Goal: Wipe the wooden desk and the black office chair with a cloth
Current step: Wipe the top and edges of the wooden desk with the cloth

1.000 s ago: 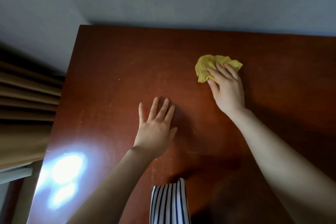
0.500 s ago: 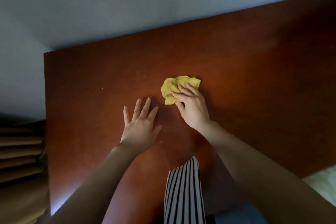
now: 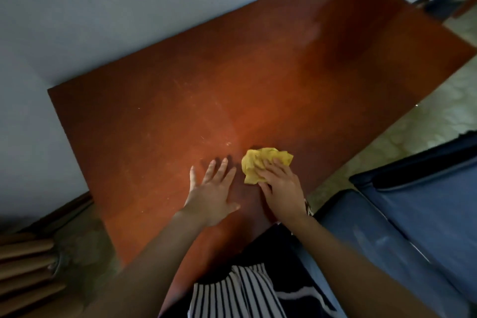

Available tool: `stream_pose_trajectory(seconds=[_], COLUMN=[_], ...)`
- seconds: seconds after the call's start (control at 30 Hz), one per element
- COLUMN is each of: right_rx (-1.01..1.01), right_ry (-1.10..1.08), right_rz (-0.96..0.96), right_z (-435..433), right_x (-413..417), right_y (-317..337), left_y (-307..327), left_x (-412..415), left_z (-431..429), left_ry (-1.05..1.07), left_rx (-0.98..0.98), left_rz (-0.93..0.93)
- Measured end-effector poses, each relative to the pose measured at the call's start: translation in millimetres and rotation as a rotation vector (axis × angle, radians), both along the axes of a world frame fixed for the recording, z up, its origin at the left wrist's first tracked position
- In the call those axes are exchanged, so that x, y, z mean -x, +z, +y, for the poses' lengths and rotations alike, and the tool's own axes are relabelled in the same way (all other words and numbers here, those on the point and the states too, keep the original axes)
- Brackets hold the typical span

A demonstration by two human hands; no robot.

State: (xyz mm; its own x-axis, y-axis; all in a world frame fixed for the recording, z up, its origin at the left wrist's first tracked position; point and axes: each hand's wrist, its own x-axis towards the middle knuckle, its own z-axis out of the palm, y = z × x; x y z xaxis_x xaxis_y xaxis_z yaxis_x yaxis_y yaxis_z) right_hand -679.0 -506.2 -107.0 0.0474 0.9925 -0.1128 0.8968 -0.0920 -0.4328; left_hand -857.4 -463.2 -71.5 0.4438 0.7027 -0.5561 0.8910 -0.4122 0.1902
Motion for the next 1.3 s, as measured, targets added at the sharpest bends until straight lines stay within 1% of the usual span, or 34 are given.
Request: stream_pose_trajectory(seconds=[0.07, 0.13, 0.2, 0.3, 0.47, 0.57, 0.67, 0.73, 0.77, 0.83, 0.97, 1.07, 1.2, 1.3], right_rx=[-0.044, -0.08, -0.107, -0.067, 0.014, 0.093, 0.091, 0.132, 0.151, 0.182, 0.219, 0.163, 0.046, 0.024], right_ry=[-0.014, -0.002, 0.047, 0.057, -0.089, -0.176, -0.348, -0.41, -0.406, -0.367, -0.159, 0.009, 0.247, 0.296], right_rz=[0.042, 0.035, 0.011, -0.031, -0.074, -0.089, -0.081, -0.16, -0.197, -0.24, -0.258, -0.256, -0.171, -0.049], right_z=[-27.4, -48.7, -55.6, -48.1, -4.4, 25.7, 52.3, 63.7, 70.2, 77.6, 83.7, 71.7, 35.8, 1.3], right_x=[-2.0, -10.6, -23.0, -50.0, -114.6, -144.4, -142.1, -128.9, -121.8, -108.9, -73.8, -49.3, -36.0, -42.5], right_y=[3.0, 6.1, 7.8, 7.8, 5.2, 6.8, 10.6, 12.5, 12.9, 14.4, 11.7, 7.0, 8.8, 10.8], left_y=[-1.8, -3.3, -5.1, -7.1, -2.4, 3.4, 7.6, 7.8, 7.8, 7.1, 5.4, 4.5, 3.6, 1.6], left_x=[-3.6, -7.1, -8.2, -12.5, -20.2, -24.0, -26.6, -27.4, -27.8, -30.0, -31.3, -33.7, -35.1, -36.6], left_z=[-7.1, -10.8, -11.4, -8.6, 5.4, 10.3, 15.0, 12.5, 11.4, 7.8, 7.1, 7.7, 3.7, 0.8], left_ry=[-0.038, -0.07, -0.087, -0.07, -0.02, -0.005, -0.004, -0.018, -0.012, 0.002, 0.05, 0.075, 0.075, 0.075], left_rx=[-0.004, -0.006, 0.012, 0.036, 0.026, 0.061, 0.046, 0.018, 0.009, 0.004, -0.01, -0.019, -0.074, -0.109], left_rz=[0.0, 0.009, 0.018, 0.031, 0.034, 0.06, 0.096, 0.121, 0.124, 0.124, 0.125, 0.111, 0.112, 0.113])
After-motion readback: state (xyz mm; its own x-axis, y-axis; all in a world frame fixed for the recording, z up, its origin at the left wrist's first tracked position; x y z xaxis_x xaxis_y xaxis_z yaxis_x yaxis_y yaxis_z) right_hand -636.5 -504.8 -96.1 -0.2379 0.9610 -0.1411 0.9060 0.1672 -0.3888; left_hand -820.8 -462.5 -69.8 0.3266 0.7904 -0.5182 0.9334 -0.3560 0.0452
